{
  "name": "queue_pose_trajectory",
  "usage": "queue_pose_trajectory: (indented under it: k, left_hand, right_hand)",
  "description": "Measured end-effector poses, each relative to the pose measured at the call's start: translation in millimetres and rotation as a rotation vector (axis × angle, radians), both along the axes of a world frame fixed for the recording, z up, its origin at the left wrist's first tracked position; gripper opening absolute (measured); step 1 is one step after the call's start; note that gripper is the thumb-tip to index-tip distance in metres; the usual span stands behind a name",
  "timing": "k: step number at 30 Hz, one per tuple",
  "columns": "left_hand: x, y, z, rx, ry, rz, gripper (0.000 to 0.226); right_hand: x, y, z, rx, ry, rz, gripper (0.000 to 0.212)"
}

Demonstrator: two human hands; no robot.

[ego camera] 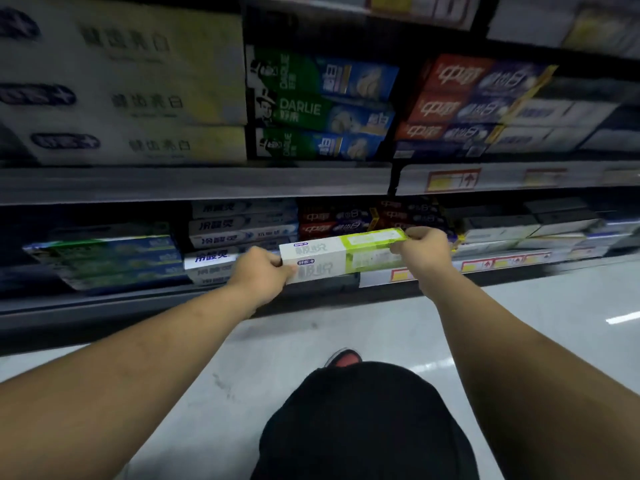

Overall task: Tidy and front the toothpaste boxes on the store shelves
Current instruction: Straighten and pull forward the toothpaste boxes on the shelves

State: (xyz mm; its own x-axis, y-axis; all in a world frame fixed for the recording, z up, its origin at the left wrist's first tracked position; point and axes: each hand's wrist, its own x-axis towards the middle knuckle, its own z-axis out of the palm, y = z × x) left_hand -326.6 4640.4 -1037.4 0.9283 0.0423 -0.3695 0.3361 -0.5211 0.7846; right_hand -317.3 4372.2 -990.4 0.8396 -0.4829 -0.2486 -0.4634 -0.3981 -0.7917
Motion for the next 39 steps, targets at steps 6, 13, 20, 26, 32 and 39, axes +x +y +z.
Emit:
queue_pose_trajectory:
  k: [6,13,20,26,32,39]
  left_hand:
    - [-24,25,88,-0.029,-0.149,0.044,0.039]
    - [-62,61,223,-0.124,-0.396,0.066,0.044]
    - [-84,107,359,-0.063,-0.724,0.083,0.043]
    - [-96,144,456,-0.111,-0.878,0.175,0.02]
    - [-79,171,511,-0.197,-1.002,0.23,0.019]
    - [-38,191,582,-0.222,-1.022,0.294,0.04]
  right_hand:
    - [-37,5,92,0.015,-0.11,-0.046,0.024]
    - [-87,40,223,0.091,-0.362,-0.041,0.02]
    - [-116,92,356,0.091,-0.672,0.044,0.018]
    - [-125,142,443,0.064,-0.883,0.202,0.039]
    - [-98,179,495,0.075,-0.968,0.295,0.048]
    - [-43,203,551,0.06,-1.039,0.332,0.049]
